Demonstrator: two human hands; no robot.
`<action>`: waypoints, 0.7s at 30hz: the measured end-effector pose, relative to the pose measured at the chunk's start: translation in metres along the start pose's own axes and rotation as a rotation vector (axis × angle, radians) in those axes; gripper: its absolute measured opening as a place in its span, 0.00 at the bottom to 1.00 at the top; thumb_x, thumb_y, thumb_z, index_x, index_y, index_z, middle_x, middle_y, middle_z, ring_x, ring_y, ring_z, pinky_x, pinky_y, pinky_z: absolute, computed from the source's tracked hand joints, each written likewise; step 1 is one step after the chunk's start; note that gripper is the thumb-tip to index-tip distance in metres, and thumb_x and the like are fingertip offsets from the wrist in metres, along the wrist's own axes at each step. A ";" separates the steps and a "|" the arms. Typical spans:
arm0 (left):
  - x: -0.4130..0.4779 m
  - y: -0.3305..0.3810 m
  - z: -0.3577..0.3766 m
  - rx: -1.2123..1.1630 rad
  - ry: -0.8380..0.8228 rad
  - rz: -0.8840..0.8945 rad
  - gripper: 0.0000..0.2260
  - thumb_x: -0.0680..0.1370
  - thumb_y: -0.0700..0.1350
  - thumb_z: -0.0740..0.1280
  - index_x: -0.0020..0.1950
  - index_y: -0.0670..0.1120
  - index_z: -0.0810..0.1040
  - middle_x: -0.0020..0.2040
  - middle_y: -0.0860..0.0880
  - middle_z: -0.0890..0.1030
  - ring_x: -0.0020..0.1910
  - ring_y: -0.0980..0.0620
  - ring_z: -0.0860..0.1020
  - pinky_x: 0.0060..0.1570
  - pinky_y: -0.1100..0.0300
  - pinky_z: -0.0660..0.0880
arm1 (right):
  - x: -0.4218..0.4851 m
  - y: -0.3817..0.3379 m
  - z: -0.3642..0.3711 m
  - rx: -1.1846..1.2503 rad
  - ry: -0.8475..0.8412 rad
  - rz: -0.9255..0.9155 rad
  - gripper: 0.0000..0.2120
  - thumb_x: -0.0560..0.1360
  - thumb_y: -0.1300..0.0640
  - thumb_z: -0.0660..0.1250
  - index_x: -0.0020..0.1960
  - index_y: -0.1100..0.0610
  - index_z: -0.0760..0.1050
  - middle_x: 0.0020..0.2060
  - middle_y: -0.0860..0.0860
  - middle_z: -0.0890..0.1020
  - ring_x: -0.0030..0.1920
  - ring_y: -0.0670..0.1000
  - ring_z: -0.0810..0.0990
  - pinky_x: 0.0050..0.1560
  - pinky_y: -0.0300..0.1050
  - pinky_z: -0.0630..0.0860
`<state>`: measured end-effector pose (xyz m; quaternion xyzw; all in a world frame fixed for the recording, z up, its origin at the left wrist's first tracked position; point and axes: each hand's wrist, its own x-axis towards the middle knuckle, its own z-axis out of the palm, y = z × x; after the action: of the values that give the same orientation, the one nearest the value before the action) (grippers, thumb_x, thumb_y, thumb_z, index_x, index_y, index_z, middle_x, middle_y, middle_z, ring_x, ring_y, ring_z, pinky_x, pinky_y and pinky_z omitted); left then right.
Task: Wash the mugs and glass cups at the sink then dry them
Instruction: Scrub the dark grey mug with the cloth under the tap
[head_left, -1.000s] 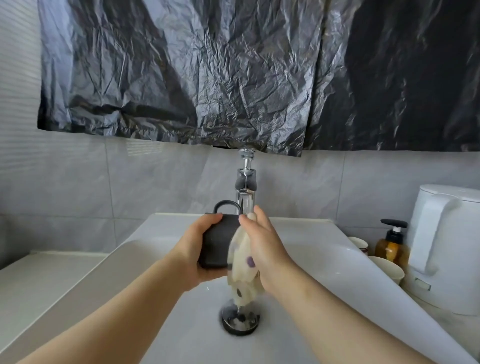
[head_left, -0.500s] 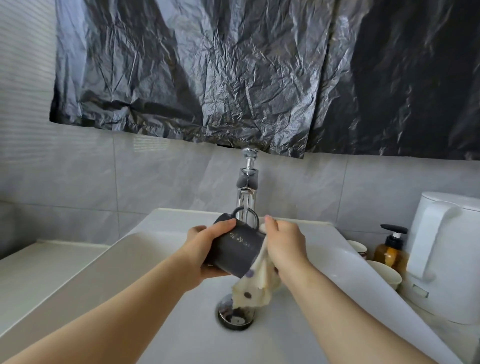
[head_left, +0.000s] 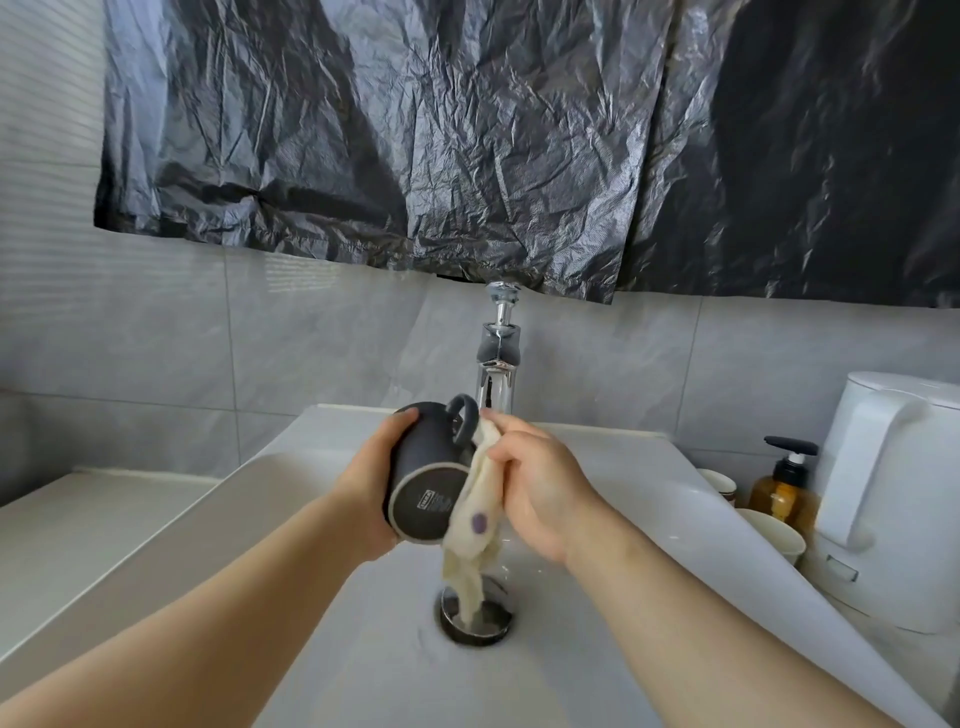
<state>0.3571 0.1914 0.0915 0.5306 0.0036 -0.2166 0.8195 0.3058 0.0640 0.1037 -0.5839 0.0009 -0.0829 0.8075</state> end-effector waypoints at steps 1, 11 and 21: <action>-0.001 0.000 -0.001 -0.009 -0.048 -0.035 0.18 0.74 0.59 0.64 0.48 0.44 0.77 0.31 0.43 0.82 0.25 0.47 0.80 0.28 0.59 0.78 | 0.000 0.001 0.001 -0.035 0.013 -0.044 0.17 0.75 0.69 0.54 0.61 0.60 0.71 0.53 0.56 0.76 0.48 0.53 0.76 0.47 0.47 0.73; -0.013 -0.003 0.008 0.106 -0.200 -0.225 0.30 0.55 0.55 0.73 0.53 0.40 0.79 0.51 0.38 0.78 0.49 0.41 0.76 0.64 0.48 0.67 | 0.001 0.003 -0.013 -0.250 0.264 0.022 0.15 0.81 0.48 0.55 0.53 0.55 0.77 0.50 0.58 0.82 0.44 0.53 0.80 0.44 0.51 0.79; -0.012 -0.001 0.010 -0.013 -0.119 -0.236 0.28 0.70 0.65 0.67 0.52 0.41 0.79 0.45 0.37 0.84 0.45 0.38 0.80 0.47 0.42 0.76 | 0.007 0.001 -0.005 -0.552 0.614 -0.182 0.23 0.80 0.45 0.55 0.32 0.57 0.71 0.36 0.55 0.78 0.48 0.61 0.78 0.51 0.49 0.72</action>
<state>0.3438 0.1869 0.0982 0.5072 0.0188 -0.3425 0.7906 0.3121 0.0584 0.1021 -0.7242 0.2120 -0.3206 0.5725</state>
